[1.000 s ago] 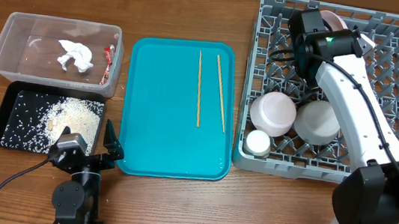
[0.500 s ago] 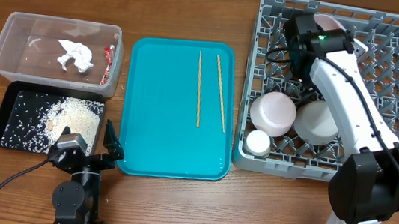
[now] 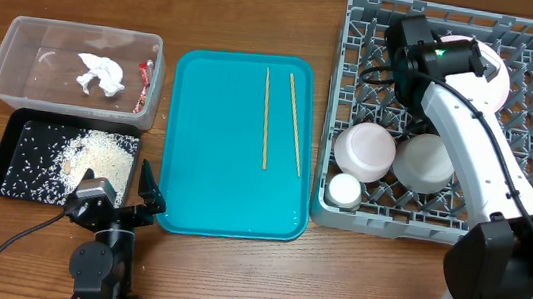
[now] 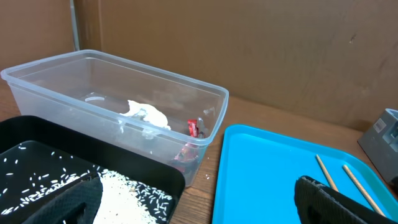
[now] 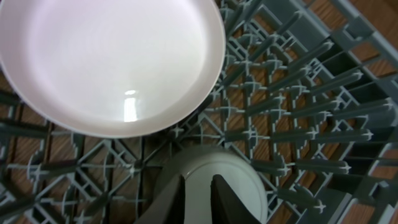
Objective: Sort waste into correct bins and load items into the dishwasher
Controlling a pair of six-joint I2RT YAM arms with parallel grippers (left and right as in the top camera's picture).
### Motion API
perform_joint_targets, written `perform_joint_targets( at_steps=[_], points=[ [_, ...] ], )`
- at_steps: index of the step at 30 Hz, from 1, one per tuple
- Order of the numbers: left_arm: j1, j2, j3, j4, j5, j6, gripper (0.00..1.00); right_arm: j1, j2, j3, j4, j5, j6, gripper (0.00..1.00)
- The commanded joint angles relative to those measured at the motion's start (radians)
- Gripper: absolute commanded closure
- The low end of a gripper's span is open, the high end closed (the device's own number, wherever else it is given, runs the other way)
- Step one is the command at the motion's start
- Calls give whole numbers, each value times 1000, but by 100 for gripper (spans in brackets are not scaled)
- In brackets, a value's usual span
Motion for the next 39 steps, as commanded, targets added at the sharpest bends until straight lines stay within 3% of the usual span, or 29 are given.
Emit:
perform_joint_targets(
  at_steps=[1, 6, 8, 12, 18, 23, 29, 31, 34, 38, 39],
  points=[
    [6, -11, -4, 2, -2, 12, 0, 17, -51, 41, 21, -123, -47, 74],
    [6, -11, -4, 2, -2, 12, 0, -65, -131, 111, 134, -377, -269, 48],
    [6, -11, -4, 2, -2, 12, 0, -130, -146, 121, 169, -478, -329, 45],
    [6, -11, -4, 2, -2, 12, 0, -401, -109, 101, 180, -870, -482, 40],
    [6, -11, -4, 2, -2, 12, 0, -605, -7, 98, 136, -914, -482, 40],
    [6, -11, -4, 2, -2, 12, 0, -639, 98, 97, 140, -919, -482, 52],
    [6, -11, -4, 2, -2, 12, 0, -597, 189, 98, 162, -921, -482, 53],
    [6, -11, -4, 2, -2, 12, 0, -584, 208, 97, 172, -921, -482, 58],
    [6, -11, -4, 2, -2, 12, 0, -570, 217, 97, 174, -896, -475, 71],
    [6, -11, -4, 2, -2, 12, 0, -556, 219, 97, 139, -755, -417, 96],
    [6, -11, -4, 2, -2, 12, 0, -556, 216, 97, 131, -732, -414, 96]
  ],
)
